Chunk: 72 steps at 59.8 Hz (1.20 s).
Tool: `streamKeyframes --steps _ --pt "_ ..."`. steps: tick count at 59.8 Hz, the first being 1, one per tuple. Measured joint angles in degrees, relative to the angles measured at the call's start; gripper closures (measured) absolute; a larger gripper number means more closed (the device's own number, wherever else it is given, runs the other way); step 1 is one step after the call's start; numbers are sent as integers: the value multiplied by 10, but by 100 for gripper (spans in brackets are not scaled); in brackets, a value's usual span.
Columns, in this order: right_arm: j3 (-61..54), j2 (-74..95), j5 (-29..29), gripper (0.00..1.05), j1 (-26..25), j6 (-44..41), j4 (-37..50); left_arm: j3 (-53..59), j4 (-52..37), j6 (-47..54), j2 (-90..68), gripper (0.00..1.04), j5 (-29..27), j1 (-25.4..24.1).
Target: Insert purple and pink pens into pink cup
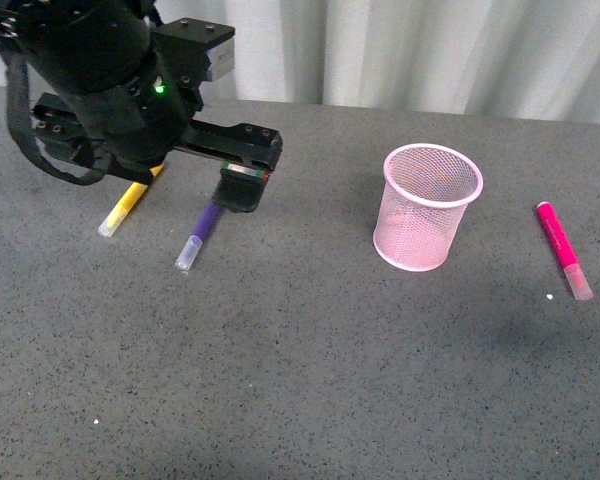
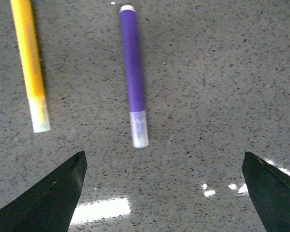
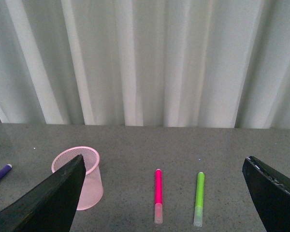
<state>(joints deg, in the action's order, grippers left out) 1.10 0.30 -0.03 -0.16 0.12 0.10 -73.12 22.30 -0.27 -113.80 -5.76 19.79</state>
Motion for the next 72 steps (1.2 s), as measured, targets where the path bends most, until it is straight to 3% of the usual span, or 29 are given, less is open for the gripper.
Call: streamKeyframes --steps 32,72 --pt "0 0 0 7 0 0 0 -209 84 -37 -181 7 -6 -10" --pt "0 0 0 7 0 0 0 -341 109 15 -296 7 -33 -37"
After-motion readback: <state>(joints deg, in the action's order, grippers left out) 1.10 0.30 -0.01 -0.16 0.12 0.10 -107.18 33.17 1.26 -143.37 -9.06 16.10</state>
